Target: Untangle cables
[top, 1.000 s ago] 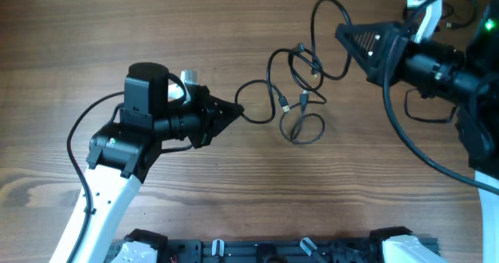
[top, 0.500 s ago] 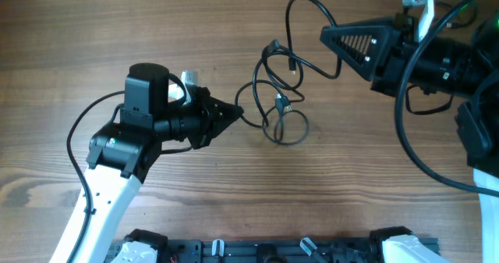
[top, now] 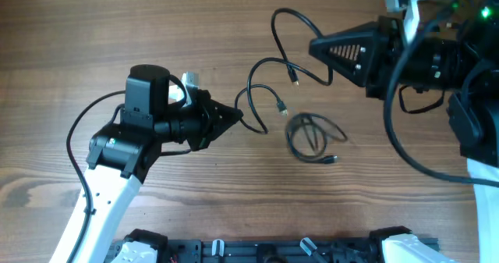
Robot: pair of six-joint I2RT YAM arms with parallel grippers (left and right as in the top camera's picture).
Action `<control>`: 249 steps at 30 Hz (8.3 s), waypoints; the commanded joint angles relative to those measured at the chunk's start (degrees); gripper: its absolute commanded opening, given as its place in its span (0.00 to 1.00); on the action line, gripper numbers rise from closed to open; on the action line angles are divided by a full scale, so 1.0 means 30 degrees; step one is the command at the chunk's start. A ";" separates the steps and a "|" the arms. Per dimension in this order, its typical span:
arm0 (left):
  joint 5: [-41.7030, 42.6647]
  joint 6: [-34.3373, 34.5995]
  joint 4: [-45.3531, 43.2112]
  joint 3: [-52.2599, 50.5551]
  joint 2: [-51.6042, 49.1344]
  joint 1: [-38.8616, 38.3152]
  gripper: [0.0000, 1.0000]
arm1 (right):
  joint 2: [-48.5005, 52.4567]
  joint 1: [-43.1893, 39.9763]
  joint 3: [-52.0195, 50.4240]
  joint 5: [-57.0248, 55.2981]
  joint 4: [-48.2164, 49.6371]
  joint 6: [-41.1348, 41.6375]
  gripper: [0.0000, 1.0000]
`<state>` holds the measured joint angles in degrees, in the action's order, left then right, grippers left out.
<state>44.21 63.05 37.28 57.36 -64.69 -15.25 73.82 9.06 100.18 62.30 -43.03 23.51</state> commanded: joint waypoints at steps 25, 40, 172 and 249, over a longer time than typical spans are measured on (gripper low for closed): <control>-1.7267 -0.0299 0.5741 0.0000 0.0204 0.1464 0.04 | 0.7235 -0.3453 0.0204 -2.6731 -0.9100 0.2018 0.04; -1.4957 -0.0393 0.5530 0.0000 0.0204 0.2441 0.66 | 0.7242 -0.3978 0.0197 -2.3671 -0.7300 0.2229 0.04; -1.1089 -0.1508 0.5887 -0.0051 -0.3198 0.1180 0.84 | 1.1081 -0.2506 -1.0542 -0.5581 -0.8313 -0.7847 0.04; -1.7762 -0.4845 0.6237 -0.0058 -0.4838 0.2892 0.67 | 0.3818 0.0852 -0.9755 -1.0477 0.2892 0.7264 0.04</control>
<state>-6.15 47.09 55.46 57.39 -78.83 -9.10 86.43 12.23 70.35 51.35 -29.36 51.62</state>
